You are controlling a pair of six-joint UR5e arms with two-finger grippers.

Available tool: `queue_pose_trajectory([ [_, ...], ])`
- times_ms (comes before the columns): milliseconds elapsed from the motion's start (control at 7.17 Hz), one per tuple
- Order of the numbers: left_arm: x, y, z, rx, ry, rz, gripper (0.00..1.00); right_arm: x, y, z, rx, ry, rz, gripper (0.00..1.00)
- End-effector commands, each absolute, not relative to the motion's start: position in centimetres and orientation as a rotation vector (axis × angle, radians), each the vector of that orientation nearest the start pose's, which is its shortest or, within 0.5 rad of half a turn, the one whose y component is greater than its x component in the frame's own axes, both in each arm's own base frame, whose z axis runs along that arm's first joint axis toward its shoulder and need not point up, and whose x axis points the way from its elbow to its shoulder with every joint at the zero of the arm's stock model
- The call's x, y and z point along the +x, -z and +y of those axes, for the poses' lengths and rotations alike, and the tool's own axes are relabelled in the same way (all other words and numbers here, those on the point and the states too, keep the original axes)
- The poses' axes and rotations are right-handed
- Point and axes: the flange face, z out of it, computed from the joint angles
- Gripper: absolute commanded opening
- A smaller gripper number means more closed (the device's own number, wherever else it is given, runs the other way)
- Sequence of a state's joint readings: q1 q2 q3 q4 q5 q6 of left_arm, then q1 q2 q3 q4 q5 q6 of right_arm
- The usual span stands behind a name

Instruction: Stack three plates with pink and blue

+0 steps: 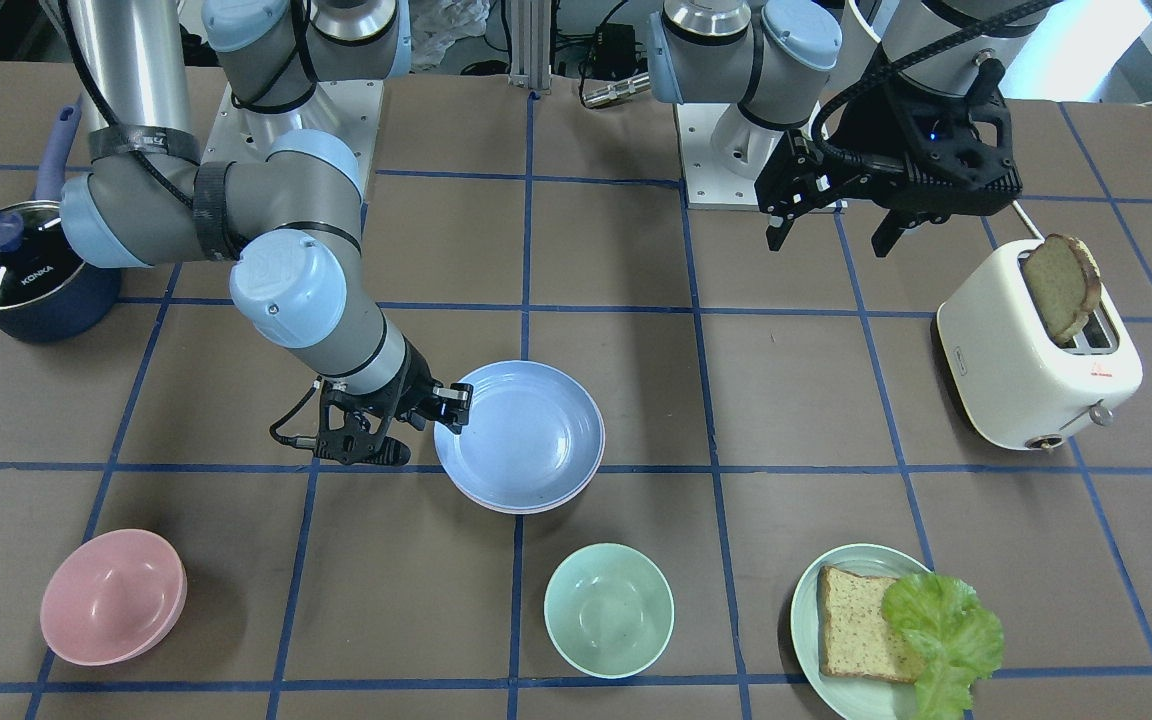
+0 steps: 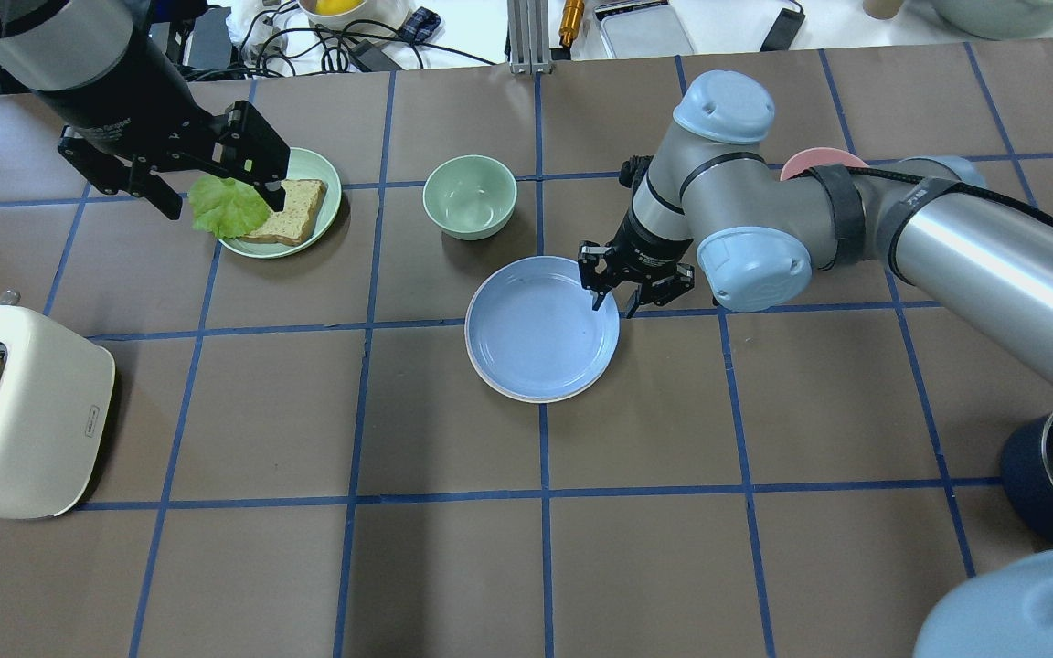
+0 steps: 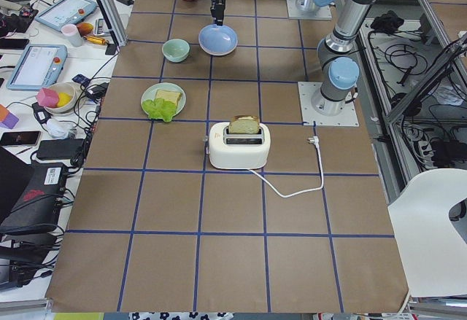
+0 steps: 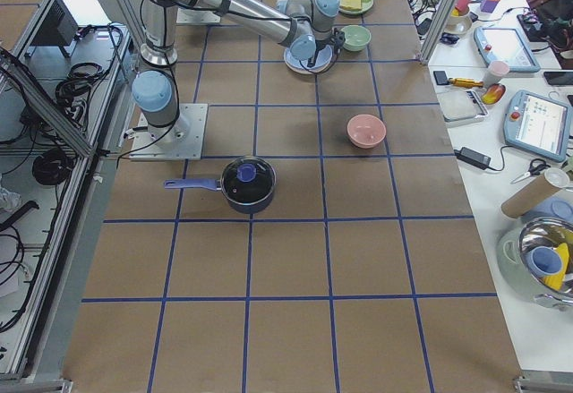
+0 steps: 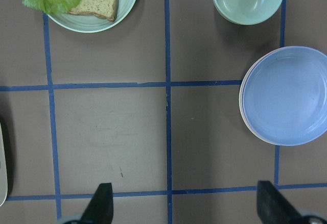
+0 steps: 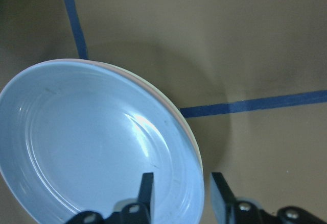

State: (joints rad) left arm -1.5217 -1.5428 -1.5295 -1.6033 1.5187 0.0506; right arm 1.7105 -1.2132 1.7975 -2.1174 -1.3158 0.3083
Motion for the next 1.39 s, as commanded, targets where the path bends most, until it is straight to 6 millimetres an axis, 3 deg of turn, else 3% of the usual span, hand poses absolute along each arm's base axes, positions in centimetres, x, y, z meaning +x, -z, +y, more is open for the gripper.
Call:
queue_pose_trajectory([
  [0,-11.4,-51.9,-48.9,0.002,0.065,3.191,1.00,23.4,-25.3,-54.9,0.234,-0.096,2.894,0.80],
  [558,-11.4,-51.8,-48.8,0.001,0.060,3.191,1.00,22.4,-32.1,-58.7,0.189,0.085,2.955,0.87],
  [836,-11.5,-51.8,-48.8,0.004,0.060,3.191,1.00,19.9,-37.0,-60.2,0.134,0.116,3.038,0.86],
  [976,-11.5,-51.8,-48.8,0.004,0.060,3.191,1.00,18.9,-40.1,-59.6,0.091,0.112,3.074,0.86],
  [1255,-11.5,-51.8,-48.8,0.004,0.060,3.191,1.00,13.8,-44.7,-57.0,0.029,0.066,3.091,0.86],
])
